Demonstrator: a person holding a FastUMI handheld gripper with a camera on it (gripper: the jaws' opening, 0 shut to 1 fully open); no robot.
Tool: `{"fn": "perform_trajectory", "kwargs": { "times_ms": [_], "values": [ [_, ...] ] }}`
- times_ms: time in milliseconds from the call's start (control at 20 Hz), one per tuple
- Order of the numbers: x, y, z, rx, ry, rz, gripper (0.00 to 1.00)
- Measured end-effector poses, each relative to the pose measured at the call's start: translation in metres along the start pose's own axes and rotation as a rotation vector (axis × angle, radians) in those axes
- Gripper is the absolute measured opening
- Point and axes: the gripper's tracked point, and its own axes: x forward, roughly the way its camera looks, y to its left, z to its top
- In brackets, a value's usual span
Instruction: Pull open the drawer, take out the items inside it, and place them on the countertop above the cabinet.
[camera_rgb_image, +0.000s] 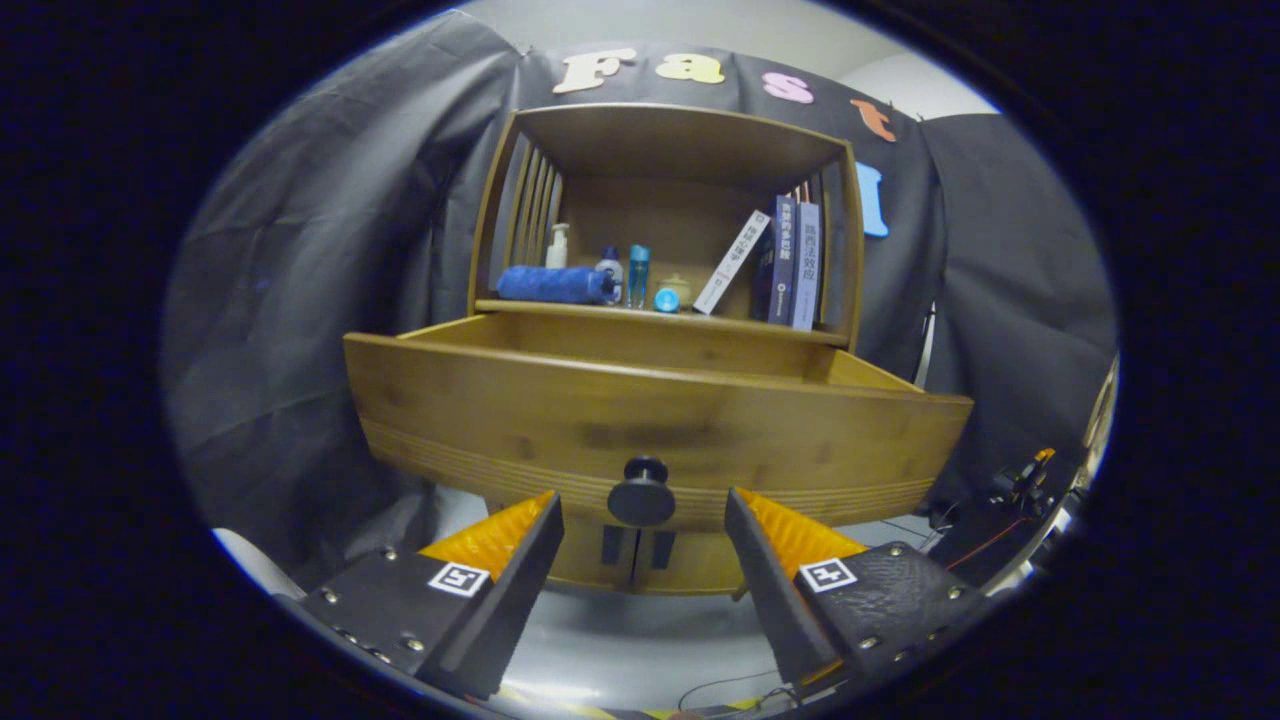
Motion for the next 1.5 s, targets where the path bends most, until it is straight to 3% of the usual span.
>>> {"fn": "perform_trajectory", "kwargs": {
  "times_ms": [400, 700, 900, 1500],
  "values": [
    [0.012, 0.005, 0.004, 0.066, -0.033, 0.014, 0.97],
    [0.053, -0.007, 0.012, 0.155, -0.042, -0.051, 0.97],
    [0.063, 0.002, 0.019, 0.213, -0.065, -0.025, 0.98],
    [0.13, 0.0, 0.038, 0.217, -0.139, -0.001, 0.98]
  ]
}}
